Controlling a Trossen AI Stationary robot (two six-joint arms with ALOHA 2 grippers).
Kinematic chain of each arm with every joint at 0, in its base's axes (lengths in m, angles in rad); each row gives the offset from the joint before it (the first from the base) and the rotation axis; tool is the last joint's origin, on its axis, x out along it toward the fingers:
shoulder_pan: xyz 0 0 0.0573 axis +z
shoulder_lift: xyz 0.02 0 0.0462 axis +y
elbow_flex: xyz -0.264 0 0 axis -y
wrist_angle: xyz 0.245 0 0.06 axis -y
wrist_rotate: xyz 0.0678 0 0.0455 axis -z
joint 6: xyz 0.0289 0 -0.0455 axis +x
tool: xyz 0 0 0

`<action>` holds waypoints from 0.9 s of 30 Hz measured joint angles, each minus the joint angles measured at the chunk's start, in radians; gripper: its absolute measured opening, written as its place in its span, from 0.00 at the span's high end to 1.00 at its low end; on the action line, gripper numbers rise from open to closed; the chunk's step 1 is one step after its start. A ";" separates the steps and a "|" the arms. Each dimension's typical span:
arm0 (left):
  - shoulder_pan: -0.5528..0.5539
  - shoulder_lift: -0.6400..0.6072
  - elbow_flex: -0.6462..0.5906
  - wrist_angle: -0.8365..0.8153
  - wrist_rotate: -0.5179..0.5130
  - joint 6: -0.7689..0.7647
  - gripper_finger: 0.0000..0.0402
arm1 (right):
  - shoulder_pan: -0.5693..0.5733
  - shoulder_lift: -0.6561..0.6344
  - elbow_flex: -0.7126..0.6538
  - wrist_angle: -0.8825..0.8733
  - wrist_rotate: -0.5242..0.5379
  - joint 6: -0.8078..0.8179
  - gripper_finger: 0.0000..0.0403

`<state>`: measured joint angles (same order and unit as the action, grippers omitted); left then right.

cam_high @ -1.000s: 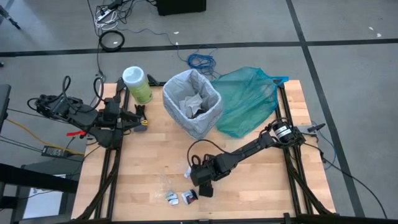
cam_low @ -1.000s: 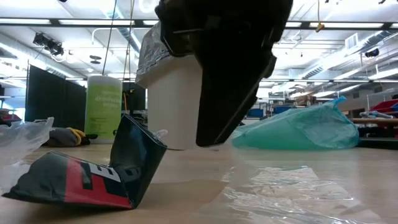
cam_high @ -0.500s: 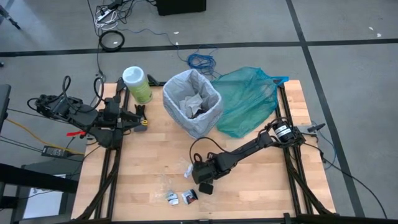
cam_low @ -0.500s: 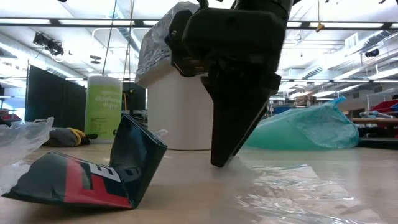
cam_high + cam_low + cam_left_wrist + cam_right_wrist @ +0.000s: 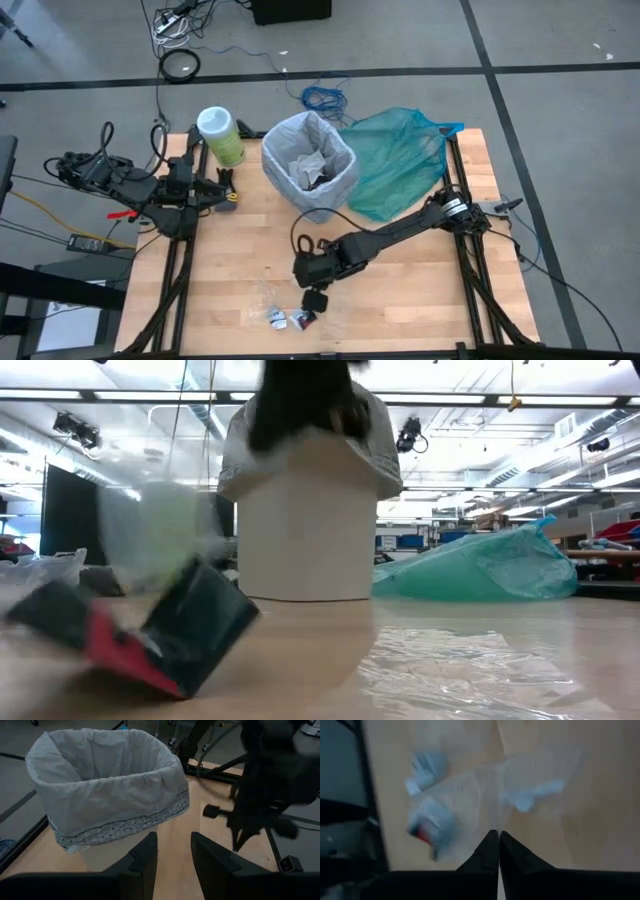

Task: Place trash/remove bag and relplace
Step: Put the transparent plastic into the trash bin

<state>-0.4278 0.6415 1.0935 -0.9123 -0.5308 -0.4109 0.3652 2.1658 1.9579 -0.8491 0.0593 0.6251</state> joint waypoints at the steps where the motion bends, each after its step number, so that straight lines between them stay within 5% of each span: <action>1: 0.000 0.000 0.000 0.000 0.000 0.003 0.69 | 0.003 0.000 0.043 -0.028 0.014 -0.007 1.00; 9: 0.000 0.000 0.000 0.000 0.000 0.004 0.69 | 0.011 -0.008 0.403 -0.219 0.169 -0.132 1.00; 18: 0.000 0.003 0.000 0.004 0.000 0.005 0.69 | -0.126 -0.233 0.344 -0.245 0.525 -0.200 1.00; 23: 0.000 0.007 0.000 0.007 -0.008 0.006 0.69 | -0.263 -0.267 0.344 -0.260 0.543 -0.244 1.00; 27: 0.000 0.012 0.000 0.009 -0.011 -0.012 0.69 | -0.372 -0.258 0.344 -0.329 0.409 -0.273 1.00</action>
<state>-0.4274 0.6535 1.0935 -0.9034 -0.5423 -0.4226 -0.0069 1.9080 2.3016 -1.1785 0.4684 0.3517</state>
